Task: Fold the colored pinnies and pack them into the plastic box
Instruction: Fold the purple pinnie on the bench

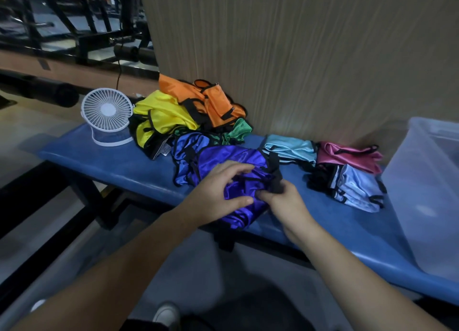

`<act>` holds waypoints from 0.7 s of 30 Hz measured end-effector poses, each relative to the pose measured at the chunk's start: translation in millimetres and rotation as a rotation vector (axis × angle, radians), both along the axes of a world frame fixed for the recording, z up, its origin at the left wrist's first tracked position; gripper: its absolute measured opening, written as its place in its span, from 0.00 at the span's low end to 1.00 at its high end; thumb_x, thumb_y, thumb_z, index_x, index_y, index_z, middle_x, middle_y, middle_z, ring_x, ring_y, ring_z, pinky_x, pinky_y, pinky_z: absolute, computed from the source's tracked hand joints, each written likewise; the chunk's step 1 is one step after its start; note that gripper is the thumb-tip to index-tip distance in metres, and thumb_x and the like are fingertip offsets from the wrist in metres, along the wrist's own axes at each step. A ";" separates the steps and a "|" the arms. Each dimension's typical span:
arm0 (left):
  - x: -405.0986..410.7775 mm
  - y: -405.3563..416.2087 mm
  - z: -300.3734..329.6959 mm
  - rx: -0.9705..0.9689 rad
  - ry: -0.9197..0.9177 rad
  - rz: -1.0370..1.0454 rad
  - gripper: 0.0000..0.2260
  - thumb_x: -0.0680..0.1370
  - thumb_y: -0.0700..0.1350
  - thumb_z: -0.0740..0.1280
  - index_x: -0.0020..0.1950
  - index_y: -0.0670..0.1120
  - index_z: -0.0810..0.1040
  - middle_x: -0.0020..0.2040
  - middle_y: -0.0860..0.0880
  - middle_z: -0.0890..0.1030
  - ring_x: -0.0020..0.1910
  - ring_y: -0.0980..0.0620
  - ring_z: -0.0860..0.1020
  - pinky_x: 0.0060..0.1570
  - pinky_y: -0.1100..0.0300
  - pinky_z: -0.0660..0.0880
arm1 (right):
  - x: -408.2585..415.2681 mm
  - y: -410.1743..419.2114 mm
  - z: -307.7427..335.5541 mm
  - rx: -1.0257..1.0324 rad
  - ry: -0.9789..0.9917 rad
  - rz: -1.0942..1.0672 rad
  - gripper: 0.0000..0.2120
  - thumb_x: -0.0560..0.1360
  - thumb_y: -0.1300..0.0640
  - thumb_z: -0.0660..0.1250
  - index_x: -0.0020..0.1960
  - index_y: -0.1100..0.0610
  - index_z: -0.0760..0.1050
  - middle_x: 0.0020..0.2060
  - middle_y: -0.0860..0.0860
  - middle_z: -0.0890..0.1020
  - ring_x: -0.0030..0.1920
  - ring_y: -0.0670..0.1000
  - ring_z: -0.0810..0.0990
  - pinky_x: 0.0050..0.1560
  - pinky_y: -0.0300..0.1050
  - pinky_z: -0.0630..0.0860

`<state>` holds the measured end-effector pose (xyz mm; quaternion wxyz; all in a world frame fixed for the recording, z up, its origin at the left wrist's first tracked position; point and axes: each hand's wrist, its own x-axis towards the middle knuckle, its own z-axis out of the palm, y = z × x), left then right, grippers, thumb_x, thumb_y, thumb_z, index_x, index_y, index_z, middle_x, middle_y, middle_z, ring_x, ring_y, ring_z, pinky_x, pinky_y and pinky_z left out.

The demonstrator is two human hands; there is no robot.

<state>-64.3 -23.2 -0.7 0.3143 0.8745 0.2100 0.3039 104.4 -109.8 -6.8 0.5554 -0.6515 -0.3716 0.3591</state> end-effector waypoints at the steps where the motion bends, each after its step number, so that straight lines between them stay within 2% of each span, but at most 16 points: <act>1: -3.5 3.7 0.4 0.086 0.041 0.047 0.29 0.72 0.52 0.76 0.72 0.52 0.73 0.66 0.56 0.72 0.68 0.59 0.69 0.67 0.64 0.65 | 3.2 -1.6 0.9 0.005 0.046 -0.021 0.08 0.73 0.72 0.68 0.49 0.63 0.80 0.42 0.58 0.86 0.40 0.51 0.81 0.40 0.45 0.77; 3: -11.2 9.0 -3.2 0.140 0.136 0.097 0.33 0.69 0.55 0.78 0.72 0.55 0.72 0.68 0.57 0.67 0.69 0.57 0.66 0.71 0.58 0.63 | 12.6 -4.9 1.7 0.002 0.095 -0.080 0.08 0.73 0.71 0.68 0.47 0.61 0.80 0.41 0.58 0.84 0.41 0.54 0.80 0.43 0.49 0.75; 6: -18.1 7.7 -12.7 0.009 0.268 -0.002 0.41 0.64 0.59 0.81 0.74 0.60 0.66 0.71 0.60 0.60 0.72 0.61 0.63 0.70 0.58 0.64 | 30.9 -11.1 3.4 -0.005 0.107 -0.163 0.05 0.72 0.69 0.69 0.48 0.64 0.78 0.43 0.58 0.84 0.44 0.56 0.81 0.47 0.55 0.79; 8: -17.8 2.5 -20.7 -0.015 0.339 -0.050 0.41 0.64 0.57 0.81 0.73 0.62 0.65 0.72 0.63 0.57 0.71 0.63 0.64 0.66 0.59 0.68 | 41.3 -16.8 4.3 0.002 0.112 -0.192 0.09 0.72 0.70 0.68 0.52 0.67 0.77 0.47 0.60 0.85 0.47 0.58 0.83 0.53 0.61 0.80; 9: -16.1 0.7 -24.6 0.018 0.357 -0.054 0.38 0.65 0.55 0.81 0.71 0.61 0.67 0.72 0.63 0.58 0.70 0.62 0.65 0.65 0.58 0.70 | 45.3 -19.7 4.5 0.009 0.110 -0.199 0.11 0.72 0.70 0.68 0.54 0.66 0.77 0.49 0.61 0.85 0.48 0.59 0.84 0.53 0.61 0.80; 11: -9.3 -1.0 -32.3 0.130 0.360 -0.049 0.28 0.68 0.53 0.79 0.65 0.59 0.71 0.70 0.58 0.62 0.68 0.58 0.68 0.65 0.53 0.71 | 50.6 -26.1 5.4 0.008 0.108 -0.195 0.14 0.72 0.71 0.68 0.57 0.63 0.77 0.52 0.61 0.85 0.49 0.59 0.84 0.46 0.56 0.81; 14: 2.4 -1.1 -34.2 0.250 0.325 -0.030 0.14 0.74 0.53 0.72 0.58 0.55 0.78 0.63 0.55 0.70 0.59 0.53 0.72 0.60 0.48 0.72 | 55.6 -34.6 7.6 -0.015 0.135 -0.165 0.15 0.74 0.69 0.69 0.59 0.59 0.75 0.53 0.60 0.84 0.45 0.56 0.84 0.35 0.47 0.80; 18: 13.9 -2.7 -19.0 0.174 0.254 0.014 0.16 0.75 0.56 0.65 0.58 0.50 0.81 0.55 0.55 0.78 0.54 0.53 0.76 0.56 0.59 0.71 | 63.0 -44.8 6.9 -0.138 0.025 -0.109 0.14 0.76 0.60 0.71 0.59 0.56 0.71 0.54 0.58 0.83 0.43 0.56 0.84 0.29 0.47 0.79; 21: 20.7 -3.9 -7.9 0.038 0.175 0.107 0.13 0.75 0.58 0.66 0.56 0.54 0.79 0.50 0.58 0.83 0.50 0.58 0.80 0.51 0.56 0.76 | 62.9 -54.1 8.5 -0.157 -0.047 -0.084 0.20 0.76 0.53 0.72 0.63 0.54 0.70 0.56 0.53 0.81 0.46 0.54 0.84 0.30 0.49 0.81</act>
